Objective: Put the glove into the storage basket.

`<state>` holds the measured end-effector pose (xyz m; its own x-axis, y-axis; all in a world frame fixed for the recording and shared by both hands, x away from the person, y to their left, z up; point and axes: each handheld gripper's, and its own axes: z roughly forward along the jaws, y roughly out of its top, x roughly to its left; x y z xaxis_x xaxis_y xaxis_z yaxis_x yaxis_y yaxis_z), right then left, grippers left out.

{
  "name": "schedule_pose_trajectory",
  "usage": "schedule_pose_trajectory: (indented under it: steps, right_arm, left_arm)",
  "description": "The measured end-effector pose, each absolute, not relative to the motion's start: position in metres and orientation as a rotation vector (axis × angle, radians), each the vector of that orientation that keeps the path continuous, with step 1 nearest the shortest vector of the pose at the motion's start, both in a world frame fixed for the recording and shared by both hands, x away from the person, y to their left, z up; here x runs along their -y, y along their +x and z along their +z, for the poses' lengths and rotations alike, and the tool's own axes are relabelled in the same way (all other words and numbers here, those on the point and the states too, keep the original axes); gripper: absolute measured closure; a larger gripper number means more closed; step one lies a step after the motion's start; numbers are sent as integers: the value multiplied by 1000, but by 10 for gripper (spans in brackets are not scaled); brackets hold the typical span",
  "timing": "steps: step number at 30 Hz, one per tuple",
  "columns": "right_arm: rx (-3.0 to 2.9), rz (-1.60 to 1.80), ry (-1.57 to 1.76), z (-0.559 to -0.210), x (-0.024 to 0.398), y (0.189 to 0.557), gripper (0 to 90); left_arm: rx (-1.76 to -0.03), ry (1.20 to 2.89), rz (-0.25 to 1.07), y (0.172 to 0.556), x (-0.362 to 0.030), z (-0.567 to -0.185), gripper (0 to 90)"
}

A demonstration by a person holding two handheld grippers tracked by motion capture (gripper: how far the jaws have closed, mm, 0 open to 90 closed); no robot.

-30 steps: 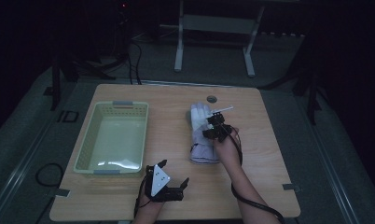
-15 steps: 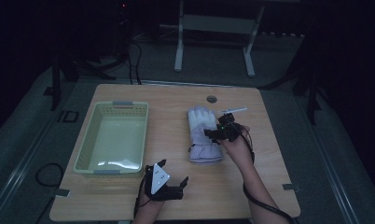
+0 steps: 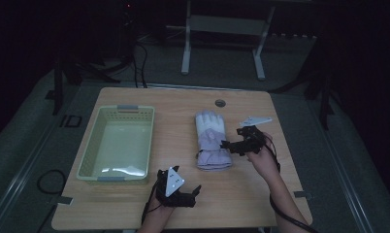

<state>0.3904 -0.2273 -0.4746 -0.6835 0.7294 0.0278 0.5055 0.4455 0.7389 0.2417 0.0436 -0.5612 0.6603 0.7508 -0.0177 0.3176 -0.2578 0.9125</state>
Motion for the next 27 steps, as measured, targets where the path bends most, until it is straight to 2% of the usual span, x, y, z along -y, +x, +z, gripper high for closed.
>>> schedule_pose_trajectory:
  steps: [3, 8, 15, 18, 21, 24, 27]
  right_arm:
    - [-2363, 1080, 1017, -474, 235, 386, 142]
    - [-2369, 1080, 1061, -473, 246, 385, 143]
    - [-2360, 1104, 1075, -473, 246, 389, 142]
    - [-2355, 1136, 1099, -472, 247, 393, 141]
    - [-2324, 1175, 1144, -473, 247, 396, 140]
    - [-2334, 1161, 1167, -478, 241, 399, 125]
    - [-2318, 1191, 1183, -480, 237, 404, 110]
  left_arm:
    - [-837, 1854, 515, 247, -38, -550, 11]
    - [-881, 1844, 407, 262, -34, -531, 11]
    - [-851, 1840, 452, 291, -30, -504, 11]
    - [-888, 1810, 393, 305, -31, -492, 11]
    - [-924, 1818, 409, 320, -30, -484, 11]
    - [-992, 1798, 357, 341, -31, -484, 10]
    - [-1028, 1818, 404, 356, -28, -486, 11]
